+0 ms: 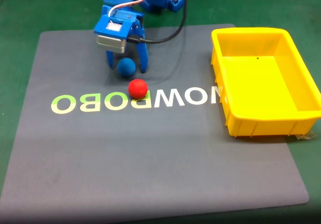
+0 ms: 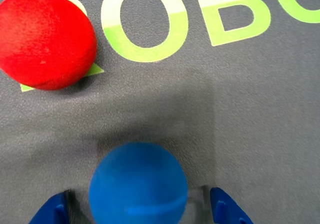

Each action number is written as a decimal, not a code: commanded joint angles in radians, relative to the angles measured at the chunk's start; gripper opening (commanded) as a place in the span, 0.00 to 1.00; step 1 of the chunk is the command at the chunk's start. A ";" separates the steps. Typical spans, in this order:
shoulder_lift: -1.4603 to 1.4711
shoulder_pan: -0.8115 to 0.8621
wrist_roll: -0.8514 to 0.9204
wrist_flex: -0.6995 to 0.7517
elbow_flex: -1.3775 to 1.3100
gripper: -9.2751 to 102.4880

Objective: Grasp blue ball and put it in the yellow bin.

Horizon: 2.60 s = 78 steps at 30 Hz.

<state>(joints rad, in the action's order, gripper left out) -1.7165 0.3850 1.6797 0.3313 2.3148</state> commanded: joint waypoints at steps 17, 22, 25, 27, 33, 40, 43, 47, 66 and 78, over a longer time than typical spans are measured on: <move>0.060 -0.011 -0.012 -0.040 -0.109 0.08; 0.051 -0.012 -0.020 -0.035 -0.109 0.08; 0.025 -0.012 -0.015 -0.031 -0.107 0.08; -0.012 -0.017 -0.014 -0.028 -0.107 0.08; -0.238 -0.058 -0.015 0.009 -0.109 0.08; -0.499 -0.224 -0.044 0.121 -0.192 0.08; -0.502 -0.342 -0.057 0.199 -0.304 0.08; -0.402 -0.499 -0.049 0.224 -0.457 0.08; 0.043 -0.850 -0.017 0.212 -0.778 0.09; 0.074 -0.827 -0.014 0.225 -0.781 0.37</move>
<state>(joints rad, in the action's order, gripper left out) -1.6306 -0.4510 1.6705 0.5553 1.6045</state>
